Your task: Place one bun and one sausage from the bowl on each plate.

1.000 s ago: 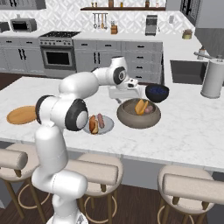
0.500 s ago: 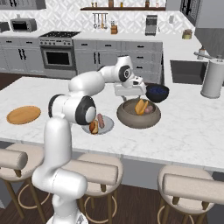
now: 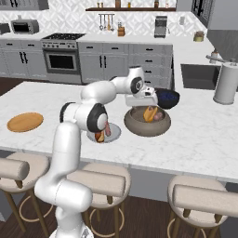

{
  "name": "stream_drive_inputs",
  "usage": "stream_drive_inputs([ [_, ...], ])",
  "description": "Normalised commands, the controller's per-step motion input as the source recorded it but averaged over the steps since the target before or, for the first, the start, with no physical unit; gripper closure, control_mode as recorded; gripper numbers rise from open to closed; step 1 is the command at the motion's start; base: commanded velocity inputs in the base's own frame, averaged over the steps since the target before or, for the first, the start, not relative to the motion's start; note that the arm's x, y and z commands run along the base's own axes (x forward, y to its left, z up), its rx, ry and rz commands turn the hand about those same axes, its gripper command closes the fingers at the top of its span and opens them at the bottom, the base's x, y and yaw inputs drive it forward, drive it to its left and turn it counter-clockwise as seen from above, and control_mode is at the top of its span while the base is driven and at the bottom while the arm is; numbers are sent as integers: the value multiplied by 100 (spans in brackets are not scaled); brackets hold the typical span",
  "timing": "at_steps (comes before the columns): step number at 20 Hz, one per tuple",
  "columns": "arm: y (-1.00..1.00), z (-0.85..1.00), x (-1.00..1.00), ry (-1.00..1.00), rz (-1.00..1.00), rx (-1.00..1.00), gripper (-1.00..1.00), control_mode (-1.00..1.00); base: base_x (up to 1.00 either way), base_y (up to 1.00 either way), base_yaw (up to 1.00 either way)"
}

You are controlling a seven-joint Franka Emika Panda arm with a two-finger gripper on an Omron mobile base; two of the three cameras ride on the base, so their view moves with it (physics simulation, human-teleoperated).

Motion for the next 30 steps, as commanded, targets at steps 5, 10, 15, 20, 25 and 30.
stream_drive_inputs([
  [5, -19, -7, 2, 0, 0, 0, -100, -100, 0, 0, 0],
  [10, -4, -18, 0, 5, 0, 0, -100, -100, 0, 0, 0],
  [15, 0, -25, 0, 9, 0, 0, -100, -100, 0, 0, 0],
  [20, 0, -5, 0, 1, 0, 0, -100, -100, 0, 0, 0],
  [25, 0, -5, 0, 0, 0, 0, 100, -100, 0, 0, 0],
  [30, 0, -4, 0, 0, 0, 0, 100, -100, 0, 0, 0],
])
